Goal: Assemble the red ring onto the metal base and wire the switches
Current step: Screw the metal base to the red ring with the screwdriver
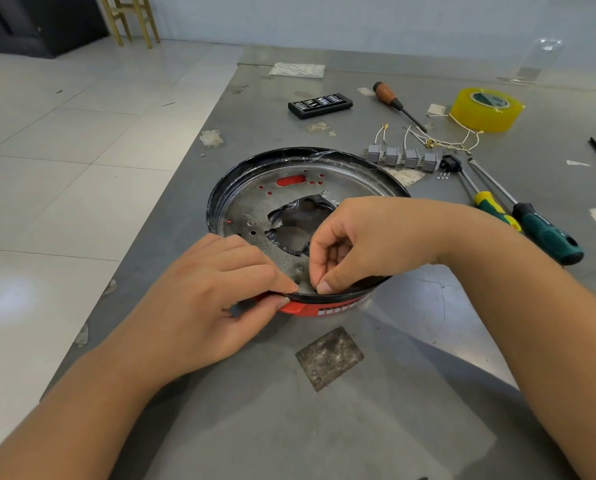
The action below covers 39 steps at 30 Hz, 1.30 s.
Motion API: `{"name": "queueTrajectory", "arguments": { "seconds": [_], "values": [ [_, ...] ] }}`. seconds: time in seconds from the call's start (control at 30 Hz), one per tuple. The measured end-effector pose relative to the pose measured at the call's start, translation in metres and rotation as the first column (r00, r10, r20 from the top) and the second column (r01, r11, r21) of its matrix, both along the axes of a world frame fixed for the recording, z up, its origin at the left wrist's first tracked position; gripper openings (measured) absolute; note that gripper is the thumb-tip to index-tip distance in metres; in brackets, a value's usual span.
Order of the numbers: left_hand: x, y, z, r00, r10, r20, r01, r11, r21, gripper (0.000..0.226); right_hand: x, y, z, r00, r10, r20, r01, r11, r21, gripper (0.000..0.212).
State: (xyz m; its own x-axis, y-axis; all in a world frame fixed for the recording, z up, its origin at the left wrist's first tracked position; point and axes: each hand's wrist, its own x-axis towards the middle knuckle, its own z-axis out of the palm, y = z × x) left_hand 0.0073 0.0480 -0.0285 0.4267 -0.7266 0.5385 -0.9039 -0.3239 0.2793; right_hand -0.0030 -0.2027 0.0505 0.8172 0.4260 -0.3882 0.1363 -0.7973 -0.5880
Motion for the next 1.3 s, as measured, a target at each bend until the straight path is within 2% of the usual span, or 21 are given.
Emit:
{"name": "queueTrajectory", "arguments": {
  "seconds": [0.3, 0.5, 1.3],
  "values": [
    [-0.001, -0.001, 0.001, 1.0, -0.007, -0.02, 0.007, 1.0, 0.004, 0.011, 0.018, 0.015, 0.012, 0.991, -0.011, -0.131, -0.01, 0.987, -0.158, 0.006],
    [-0.003, -0.002, 0.003, 1.0, 0.008, -0.011, -0.008, 1.0, 0.0, 0.014, 0.027, 0.021, 0.012, 0.971, -0.065, -0.231, 0.019, 0.981, -0.195, 0.009],
    [-0.012, -0.011, 0.002, 0.996, 0.082, 0.02, -0.081, 0.997, -0.015, 0.018, 0.023, 0.019, 0.009, 0.979, -0.055, -0.197, 0.021, 0.985, -0.171, 0.008]
  ]
}}
